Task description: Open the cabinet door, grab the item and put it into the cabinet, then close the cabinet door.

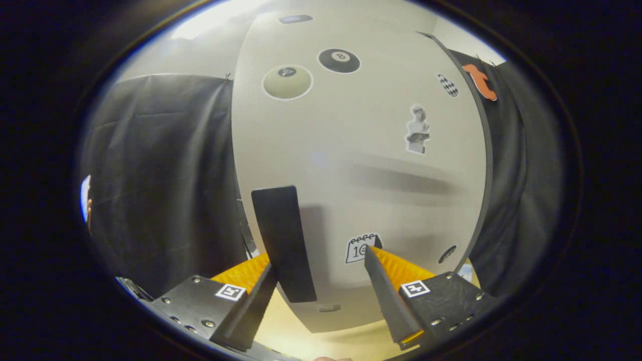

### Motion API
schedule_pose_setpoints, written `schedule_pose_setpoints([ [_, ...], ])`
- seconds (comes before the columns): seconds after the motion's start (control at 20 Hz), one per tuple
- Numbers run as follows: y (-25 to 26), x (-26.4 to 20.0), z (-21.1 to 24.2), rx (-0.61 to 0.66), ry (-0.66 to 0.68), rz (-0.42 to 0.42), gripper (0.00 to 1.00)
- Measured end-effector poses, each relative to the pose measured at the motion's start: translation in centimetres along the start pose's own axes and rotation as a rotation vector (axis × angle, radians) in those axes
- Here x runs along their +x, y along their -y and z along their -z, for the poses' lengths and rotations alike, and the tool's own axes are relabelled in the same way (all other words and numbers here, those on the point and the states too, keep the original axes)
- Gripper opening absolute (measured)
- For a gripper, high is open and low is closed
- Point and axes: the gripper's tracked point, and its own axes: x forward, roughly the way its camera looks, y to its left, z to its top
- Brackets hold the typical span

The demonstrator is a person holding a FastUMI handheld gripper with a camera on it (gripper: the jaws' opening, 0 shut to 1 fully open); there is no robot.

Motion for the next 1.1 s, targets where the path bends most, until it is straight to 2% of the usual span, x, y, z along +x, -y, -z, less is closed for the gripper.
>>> schedule_pose_setpoints([
  [0.3,-0.4,1.9,0.0,0.000,0.001,-0.011,0.97],
  [1.1,-0.2,4.1,-0.2,-0.016,0.019,0.030,1.00],
])
